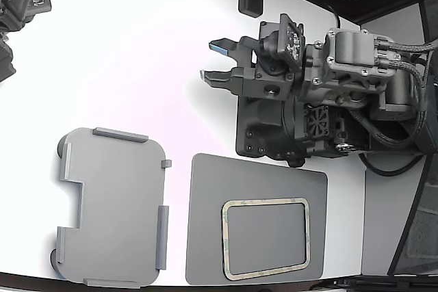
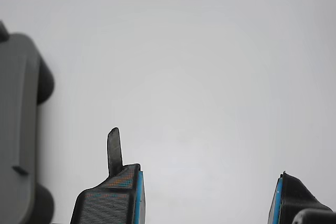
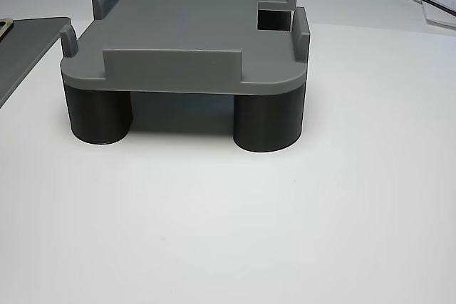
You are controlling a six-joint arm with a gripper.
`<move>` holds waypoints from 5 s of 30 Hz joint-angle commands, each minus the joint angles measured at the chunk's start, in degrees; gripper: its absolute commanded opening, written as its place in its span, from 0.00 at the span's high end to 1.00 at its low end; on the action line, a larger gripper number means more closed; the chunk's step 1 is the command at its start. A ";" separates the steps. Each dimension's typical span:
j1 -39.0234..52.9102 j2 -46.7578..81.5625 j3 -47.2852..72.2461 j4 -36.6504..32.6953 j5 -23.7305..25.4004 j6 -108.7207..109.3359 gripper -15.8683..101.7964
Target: Move top rectangular frame to the holder.
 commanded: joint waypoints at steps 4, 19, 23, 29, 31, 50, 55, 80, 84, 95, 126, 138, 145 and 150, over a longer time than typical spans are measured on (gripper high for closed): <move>-0.97 1.32 -1.32 -0.26 -0.26 -0.18 0.02; -0.97 0.97 -3.69 -0.18 0.18 -0.35 0.02; -0.88 0.35 -6.33 -0.53 0.00 -1.49 0.02; 4.57 -10.99 -18.19 2.02 0.62 -1.93 0.02; 5.98 -14.24 -21.36 3.78 -0.79 -0.88 0.02; 53.09 -44.65 -43.59 32.78 16.70 39.64 0.03; 59.77 -48.34 -41.75 33.13 12.13 47.90 0.02; 70.22 -49.13 -26.98 24.52 1.05 59.41 0.05; 70.22 -48.52 -23.47 21.01 0.44 58.89 0.11; 70.14 -47.90 -20.83 20.48 -1.76 58.27 0.08; 68.73 -47.72 -15.82 15.82 -0.35 58.89 0.46; 68.03 -48.43 -16.44 16.35 -1.32 59.50 0.95; 67.68 -47.72 -28.21 24.08 -0.35 65.48 0.96; 65.39 -53.70 -46.76 34.98 2.46 75.32 0.96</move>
